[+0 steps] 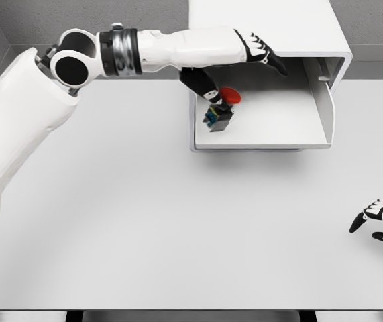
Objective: Slide open multi-storey tabletop storage cabinets and put open load switch and slide close multi-storey tabletop storage cabinets
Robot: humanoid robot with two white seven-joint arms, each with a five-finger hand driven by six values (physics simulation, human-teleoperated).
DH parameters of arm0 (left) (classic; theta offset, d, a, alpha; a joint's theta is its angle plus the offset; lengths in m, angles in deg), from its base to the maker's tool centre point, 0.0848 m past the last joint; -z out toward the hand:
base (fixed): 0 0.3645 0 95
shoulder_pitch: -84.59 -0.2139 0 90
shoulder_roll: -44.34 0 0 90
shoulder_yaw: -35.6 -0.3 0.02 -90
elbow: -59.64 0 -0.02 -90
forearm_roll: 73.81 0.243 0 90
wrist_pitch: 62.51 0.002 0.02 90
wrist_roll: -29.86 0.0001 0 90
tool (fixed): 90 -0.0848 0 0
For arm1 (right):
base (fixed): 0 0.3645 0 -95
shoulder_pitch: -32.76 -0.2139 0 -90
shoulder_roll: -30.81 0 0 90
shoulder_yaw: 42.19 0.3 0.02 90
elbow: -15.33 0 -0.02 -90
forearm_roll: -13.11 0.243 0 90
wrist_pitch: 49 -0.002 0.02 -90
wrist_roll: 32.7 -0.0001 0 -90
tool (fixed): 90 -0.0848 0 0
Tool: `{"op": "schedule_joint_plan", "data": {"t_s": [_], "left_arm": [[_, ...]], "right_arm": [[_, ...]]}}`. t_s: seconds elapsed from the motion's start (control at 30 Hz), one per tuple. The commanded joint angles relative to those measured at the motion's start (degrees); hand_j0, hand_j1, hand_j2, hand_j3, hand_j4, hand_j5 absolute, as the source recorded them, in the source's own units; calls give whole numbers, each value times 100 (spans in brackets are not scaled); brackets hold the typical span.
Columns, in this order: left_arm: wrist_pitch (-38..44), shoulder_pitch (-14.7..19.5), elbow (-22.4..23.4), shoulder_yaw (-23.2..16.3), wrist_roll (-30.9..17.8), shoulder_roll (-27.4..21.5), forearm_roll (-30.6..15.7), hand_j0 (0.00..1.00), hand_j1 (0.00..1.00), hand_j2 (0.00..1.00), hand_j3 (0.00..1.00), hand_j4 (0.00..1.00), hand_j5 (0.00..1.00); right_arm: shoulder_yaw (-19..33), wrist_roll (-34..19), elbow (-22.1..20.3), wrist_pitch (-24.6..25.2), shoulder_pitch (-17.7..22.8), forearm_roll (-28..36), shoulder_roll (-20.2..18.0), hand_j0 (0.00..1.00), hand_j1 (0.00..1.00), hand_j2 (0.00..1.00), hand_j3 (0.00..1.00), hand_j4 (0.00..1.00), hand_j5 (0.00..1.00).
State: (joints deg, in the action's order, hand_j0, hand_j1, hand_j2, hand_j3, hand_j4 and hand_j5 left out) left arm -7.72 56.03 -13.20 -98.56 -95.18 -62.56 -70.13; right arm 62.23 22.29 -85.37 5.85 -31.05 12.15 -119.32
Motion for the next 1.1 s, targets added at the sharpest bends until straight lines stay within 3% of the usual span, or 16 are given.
{"op": "schedule_joint_plan", "data": {"t_s": [0.0,0.37,0.57,0.67,0.7,0.73,0.87,0.93,1.03,1.07], "left_arm": [[22,0,7,13,4,56,-51,98,98,98,98,98,98],[22,97,42,39,4,126,-33,98,98,98,98,98,98],[22,272,473,127,4,188,2,98,98,98,98,98,98],[22,351,280,153,4,109,-42,98,98,98,98,98,98],[22,369,9,153,4,74,-60,98,98,98,98,98,98],[22,369,-431,162,4,-49,-104,98,98,98,98,98,98],[22,404,-1908,250,4,-1394,-1431,99,99,99,99,99,99],[22,396,-2164,285,4,-1859,-1694,100,100,100,100,100,100],[22,194,-2181,285,4,-2642,-1782,100,100,100,100,100,100],[22,53,-2172,285,4,-2861,-1765,100,100,100,100,100,100]], "right_arm": [[-1,1,-2,15,0,26,-8,58,58,58,58,58,58],[-1,1,-2,15,18,26,-8,58,58,58,58,58,58],[-1,1,-2,15,18,26,-8,59,59,59,59,59,59],[-1,1,-2,15,-44,26,-16,59,59,59,59,59,59],[-1,1,-2,15,-79,26,-16,58,58,58,58,58,58],[-1,1,-2,15,-149,26,-16,58,58,58,58,58,58],[-18,1,-2,15,-633,26,-8,54,54,54,54,54,54],[-27,1,-11,15,-721,26,-16,40,40,40,40,40,40],[-97,1,-11,15,-984,35,-16,40,40,40,40,40,40],[-342,1,-11,15,-1212,35,-25,41,41,41,41,41,41]]}}
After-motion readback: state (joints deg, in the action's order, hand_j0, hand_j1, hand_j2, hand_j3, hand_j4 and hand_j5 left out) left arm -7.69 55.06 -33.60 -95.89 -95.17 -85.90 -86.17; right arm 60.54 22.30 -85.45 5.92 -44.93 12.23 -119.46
